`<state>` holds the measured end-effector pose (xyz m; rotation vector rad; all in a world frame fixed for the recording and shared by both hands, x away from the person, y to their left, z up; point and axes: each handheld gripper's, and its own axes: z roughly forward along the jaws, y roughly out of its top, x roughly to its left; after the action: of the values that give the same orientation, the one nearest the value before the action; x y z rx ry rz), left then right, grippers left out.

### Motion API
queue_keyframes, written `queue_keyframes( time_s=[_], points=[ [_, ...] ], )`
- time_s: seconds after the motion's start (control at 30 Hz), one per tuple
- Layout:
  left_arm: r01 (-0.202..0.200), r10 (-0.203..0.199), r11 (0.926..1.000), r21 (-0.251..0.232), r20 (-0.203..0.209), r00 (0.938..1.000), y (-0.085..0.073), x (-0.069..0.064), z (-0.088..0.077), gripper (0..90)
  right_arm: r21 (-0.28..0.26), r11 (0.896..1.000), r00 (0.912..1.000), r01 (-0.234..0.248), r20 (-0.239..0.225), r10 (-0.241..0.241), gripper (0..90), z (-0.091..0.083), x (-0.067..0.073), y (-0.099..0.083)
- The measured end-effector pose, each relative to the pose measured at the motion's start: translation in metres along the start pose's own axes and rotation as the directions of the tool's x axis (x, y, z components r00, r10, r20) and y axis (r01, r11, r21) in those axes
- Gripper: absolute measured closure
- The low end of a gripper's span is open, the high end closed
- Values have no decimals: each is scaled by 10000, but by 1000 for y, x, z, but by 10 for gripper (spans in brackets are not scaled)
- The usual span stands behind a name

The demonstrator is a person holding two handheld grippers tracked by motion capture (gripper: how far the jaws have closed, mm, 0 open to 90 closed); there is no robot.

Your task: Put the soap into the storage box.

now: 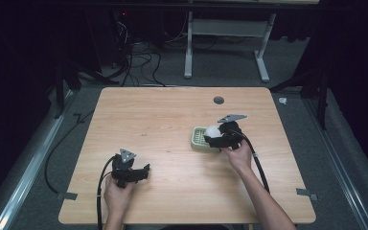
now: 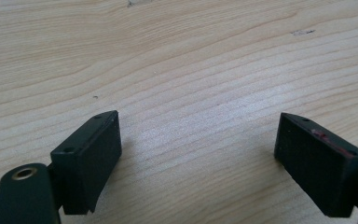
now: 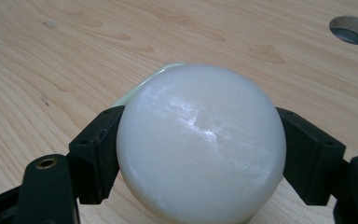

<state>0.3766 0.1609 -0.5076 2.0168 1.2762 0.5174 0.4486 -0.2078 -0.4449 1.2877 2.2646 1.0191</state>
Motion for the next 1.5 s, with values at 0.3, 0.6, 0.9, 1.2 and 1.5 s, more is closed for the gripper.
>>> queue_keyframes(
  time_s=[0.3,0.6,0.9,1.2,1.5],
  points=[
    [-4,4,10000,1,-6,10000,0,0,0,153,292,9995,9999,-99,53,97,238,13,-4,-3],
    [-3,3,10000,0,-4,10000,0,0,0,153,434,9989,9997,-167,178,159,238,23,-7,-5],
    [4,-4,10000,-5,14,10000,0,0,0,152,585,9981,9994,-196,301,178,237,29,-9,-5],
    [9,-9,10000,2,35,10000,0,0,0,153,722,9973,9994,-138,321,115,237,34,-8,-5],
    [-8,8,10000,6,25,10000,0,0,0,153,785,9968,9996,-169,237,151,230,37,-11,-6]
  ],
)
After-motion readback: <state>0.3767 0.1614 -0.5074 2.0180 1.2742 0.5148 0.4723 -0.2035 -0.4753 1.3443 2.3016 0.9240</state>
